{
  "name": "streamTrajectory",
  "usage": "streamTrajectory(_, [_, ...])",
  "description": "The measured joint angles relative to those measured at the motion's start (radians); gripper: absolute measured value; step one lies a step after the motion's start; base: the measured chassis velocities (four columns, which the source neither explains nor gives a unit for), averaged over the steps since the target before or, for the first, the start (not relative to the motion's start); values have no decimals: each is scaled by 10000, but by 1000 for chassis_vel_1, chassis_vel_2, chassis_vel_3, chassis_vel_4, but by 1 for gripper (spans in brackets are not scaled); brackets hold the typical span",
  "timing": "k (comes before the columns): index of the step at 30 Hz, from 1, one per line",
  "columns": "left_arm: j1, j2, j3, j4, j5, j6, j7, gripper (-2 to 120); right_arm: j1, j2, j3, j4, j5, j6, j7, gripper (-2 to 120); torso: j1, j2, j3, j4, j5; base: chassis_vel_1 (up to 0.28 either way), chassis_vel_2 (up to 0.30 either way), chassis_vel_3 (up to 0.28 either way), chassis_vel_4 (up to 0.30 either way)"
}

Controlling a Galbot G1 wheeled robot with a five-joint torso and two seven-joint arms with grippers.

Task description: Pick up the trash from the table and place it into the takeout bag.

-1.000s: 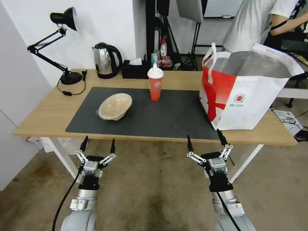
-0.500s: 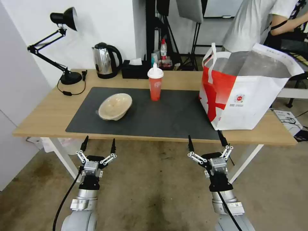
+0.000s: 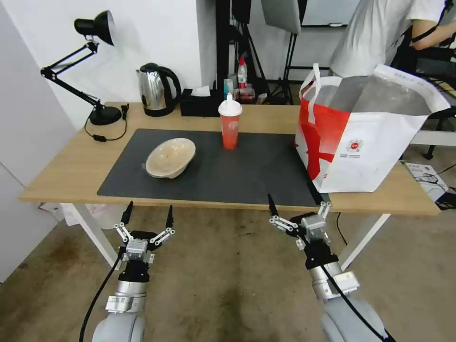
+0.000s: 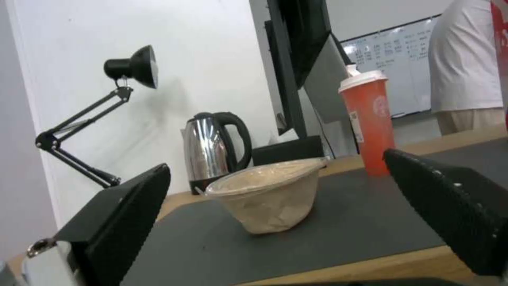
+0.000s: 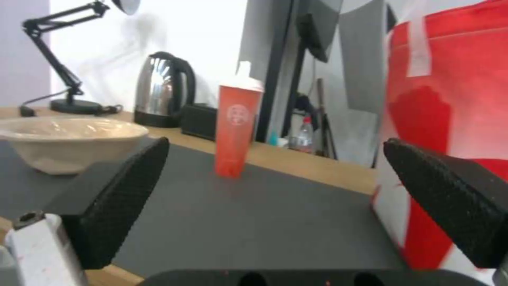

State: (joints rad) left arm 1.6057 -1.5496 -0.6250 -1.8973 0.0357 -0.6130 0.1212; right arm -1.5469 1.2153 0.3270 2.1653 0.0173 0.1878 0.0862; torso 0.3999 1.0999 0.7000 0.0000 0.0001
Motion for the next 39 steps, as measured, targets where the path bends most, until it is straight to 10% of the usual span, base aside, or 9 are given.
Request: streamTrajectory(39, [-37, -158, 32, 252, 214, -19, -1, 100, 5428, -306, -1600, -2845, 2730, -2847, -1205, 100, 1, 2, 1, 0, -1, 0, 0, 0, 0])
